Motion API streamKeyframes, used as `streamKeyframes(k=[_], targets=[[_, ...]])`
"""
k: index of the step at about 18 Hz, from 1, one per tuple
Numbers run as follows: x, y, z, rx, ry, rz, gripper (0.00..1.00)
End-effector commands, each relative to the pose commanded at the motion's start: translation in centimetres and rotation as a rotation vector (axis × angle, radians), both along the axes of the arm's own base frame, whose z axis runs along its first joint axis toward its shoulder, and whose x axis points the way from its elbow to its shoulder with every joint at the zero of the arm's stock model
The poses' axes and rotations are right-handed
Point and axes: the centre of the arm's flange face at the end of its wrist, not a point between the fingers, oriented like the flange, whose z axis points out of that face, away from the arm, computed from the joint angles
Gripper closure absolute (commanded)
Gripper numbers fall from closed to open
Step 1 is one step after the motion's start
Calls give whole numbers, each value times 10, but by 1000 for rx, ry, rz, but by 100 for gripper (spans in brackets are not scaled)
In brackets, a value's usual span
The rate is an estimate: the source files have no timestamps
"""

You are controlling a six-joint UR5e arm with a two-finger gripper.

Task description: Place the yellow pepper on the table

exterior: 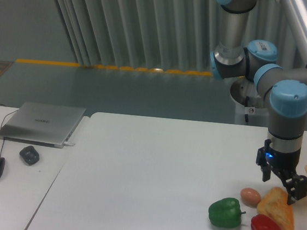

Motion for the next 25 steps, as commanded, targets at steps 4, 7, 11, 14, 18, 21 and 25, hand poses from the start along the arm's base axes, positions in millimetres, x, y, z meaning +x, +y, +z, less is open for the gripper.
streamKeyframes(k=[4,7,11,14,18,21,25], targets=[[-9,-1,-3,-2,-2,11,0],[-31,-21,-9,-18,-1,14,0],[-74,-47,-17,-29,2,28,0],[-93,-67,-20,-45,2,-58,0],[-111,-91,-23,-65,2,-148,0],[-131,-120,-23,-78,4,-216,0],[-148,-148,-33,-86,-14,-199,0]])
